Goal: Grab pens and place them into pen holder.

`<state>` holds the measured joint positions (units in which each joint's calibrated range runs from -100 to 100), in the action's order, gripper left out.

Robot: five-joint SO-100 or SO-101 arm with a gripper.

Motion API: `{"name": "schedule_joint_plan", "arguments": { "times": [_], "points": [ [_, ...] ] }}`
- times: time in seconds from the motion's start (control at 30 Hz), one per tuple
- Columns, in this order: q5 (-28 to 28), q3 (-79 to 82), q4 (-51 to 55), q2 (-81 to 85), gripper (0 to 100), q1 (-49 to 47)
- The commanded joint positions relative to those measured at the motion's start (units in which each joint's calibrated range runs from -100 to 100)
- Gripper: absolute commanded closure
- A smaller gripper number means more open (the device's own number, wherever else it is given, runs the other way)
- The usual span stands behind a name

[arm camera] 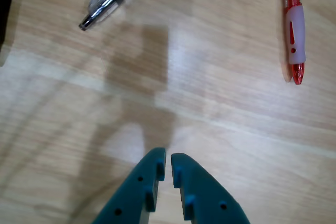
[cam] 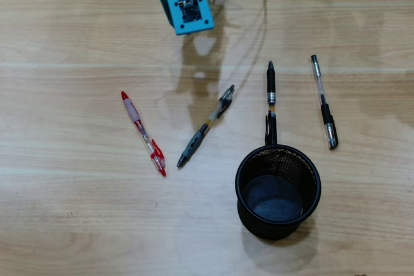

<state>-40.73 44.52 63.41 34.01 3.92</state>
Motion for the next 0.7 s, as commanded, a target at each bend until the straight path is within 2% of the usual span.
{"name": "schedule_joint_plan", "arguments": {
  "times": [0.0,0.2,0.53,0.67],
  "points": [
    [0.1,-4.8,-4.0,-5.7,98,0.9],
    [0.3,-25.4,-3.5,-26.9,98,1.7],
    [3.8,-62.1,10.7,-52.2,97,6.4],
    [6.2,-69.7,10.6,-57.8,90,7.0]
  ]
}}
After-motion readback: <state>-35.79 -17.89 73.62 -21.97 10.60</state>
